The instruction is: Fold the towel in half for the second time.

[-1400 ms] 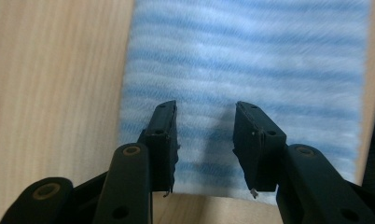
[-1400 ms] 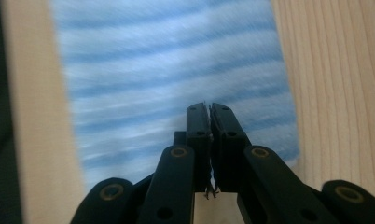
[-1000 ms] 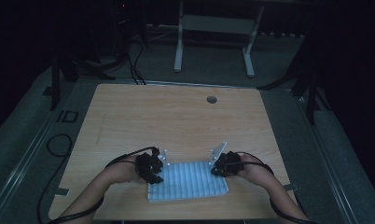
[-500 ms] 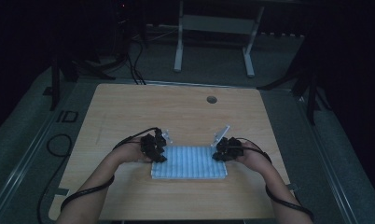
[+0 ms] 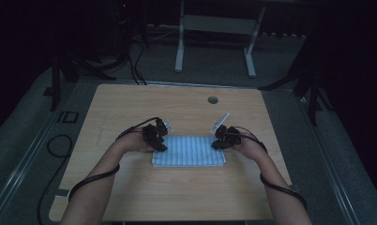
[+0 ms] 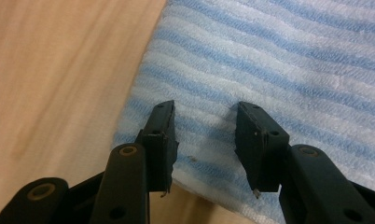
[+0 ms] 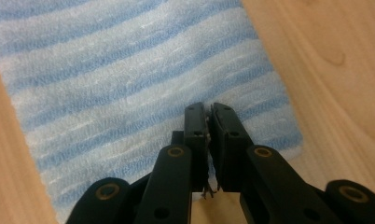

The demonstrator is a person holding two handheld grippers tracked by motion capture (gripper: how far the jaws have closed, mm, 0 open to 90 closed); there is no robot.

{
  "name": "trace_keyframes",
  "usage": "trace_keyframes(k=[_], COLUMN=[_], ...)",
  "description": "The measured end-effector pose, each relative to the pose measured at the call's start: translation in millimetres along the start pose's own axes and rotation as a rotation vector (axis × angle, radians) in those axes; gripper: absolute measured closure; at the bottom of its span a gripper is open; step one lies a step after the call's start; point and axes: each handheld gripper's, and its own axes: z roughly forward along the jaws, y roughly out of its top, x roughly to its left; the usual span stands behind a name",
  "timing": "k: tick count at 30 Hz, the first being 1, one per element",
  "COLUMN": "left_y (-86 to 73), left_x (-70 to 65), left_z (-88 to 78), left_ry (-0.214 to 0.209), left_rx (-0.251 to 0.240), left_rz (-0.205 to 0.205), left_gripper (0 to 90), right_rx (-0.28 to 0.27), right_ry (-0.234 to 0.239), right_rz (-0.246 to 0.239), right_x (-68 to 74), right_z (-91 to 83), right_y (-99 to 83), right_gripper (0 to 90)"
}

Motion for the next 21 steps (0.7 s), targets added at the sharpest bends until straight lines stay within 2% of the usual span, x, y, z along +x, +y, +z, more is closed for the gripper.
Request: trace_keyframes(k=[6, 12, 14, 18, 19, 20, 21], left_y=[1.1, 2.0, 2.1, 3.0, 3.0, 2.7, 2.7], left_x=[11.0, 10.0, 9.6, 7.0, 7.0, 3.9, 2.5], left_z=[1.2, -0.2, -5.0, -15.0, -15.0, -18.8, -19.9], left_ry=[0.013, 0.023, -0.002, 0.002, 0.002, 0.0, -0.004], left_rx=[-0.005, -0.007, -0.031, -0.045, -0.045, -0.068, -0.081], left_rz=[-0.028, -0.032, -0.054, -0.113, -0.113, -0.126, -0.128], left_gripper=[57.5, 56.5, 52.4, 41.8, 38.6, 35.3, 33.8], right_rx=[-0.018, -0.023, -0.03, -0.071, -0.071, -0.114, -0.128], right_ry=[0.005, 0.003, 0.001, -0.005, -0.005, 0.0, 0.012], right_rz=[0.028, 0.027, 0.017, -0.016, -0.016, -0.031, -0.027], right_x=[-9.2, -10.4, -8.0, -3.0, -3.0, -0.3, 0.4], right_z=[1.7, 1.4, -2.9, -16.4, -16.4, -24.2, -25.8], right_y=[1.4, 2.4, 3.6, 8.2, 8.2, 11.7, 12.6], right_gripper=[84.5, 82.3, 79.7, 72.2, 72.2, 54.7, 51.4])
